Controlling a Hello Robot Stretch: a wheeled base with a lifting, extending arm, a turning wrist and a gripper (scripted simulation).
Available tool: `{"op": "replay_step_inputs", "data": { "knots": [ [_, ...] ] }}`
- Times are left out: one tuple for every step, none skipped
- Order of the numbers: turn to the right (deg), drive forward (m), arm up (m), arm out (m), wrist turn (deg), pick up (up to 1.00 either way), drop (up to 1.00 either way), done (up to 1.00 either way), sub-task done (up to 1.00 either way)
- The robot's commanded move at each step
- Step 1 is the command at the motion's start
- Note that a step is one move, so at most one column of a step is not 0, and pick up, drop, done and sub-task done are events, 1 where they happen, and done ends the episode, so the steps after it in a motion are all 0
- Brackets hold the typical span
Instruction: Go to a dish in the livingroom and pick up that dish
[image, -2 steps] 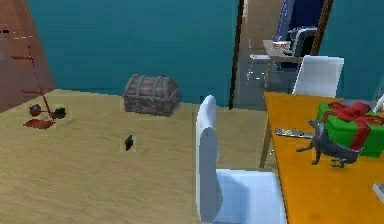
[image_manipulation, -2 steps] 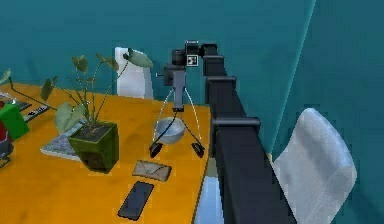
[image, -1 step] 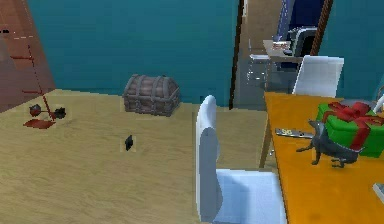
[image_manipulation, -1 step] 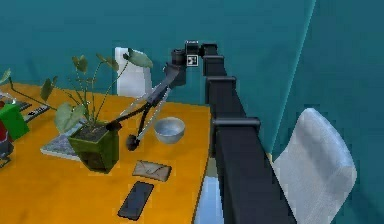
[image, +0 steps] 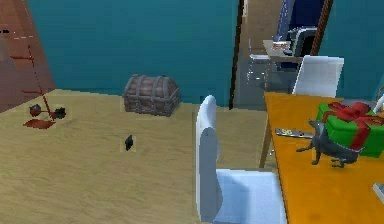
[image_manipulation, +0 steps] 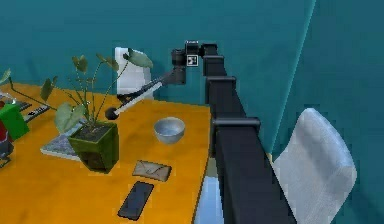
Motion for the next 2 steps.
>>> {"op": "replay_step_inputs", "data": {
  "knots": [
    [0.0, 0.0, 0.0, 0.0, 45.0, 0.0, 0.0, 0.0, 0.0],
    [0.0, 0.0, 0.0, 0.0, 24.0, 0.0, 0.0, 0.0, 0.0]
  ]
}}
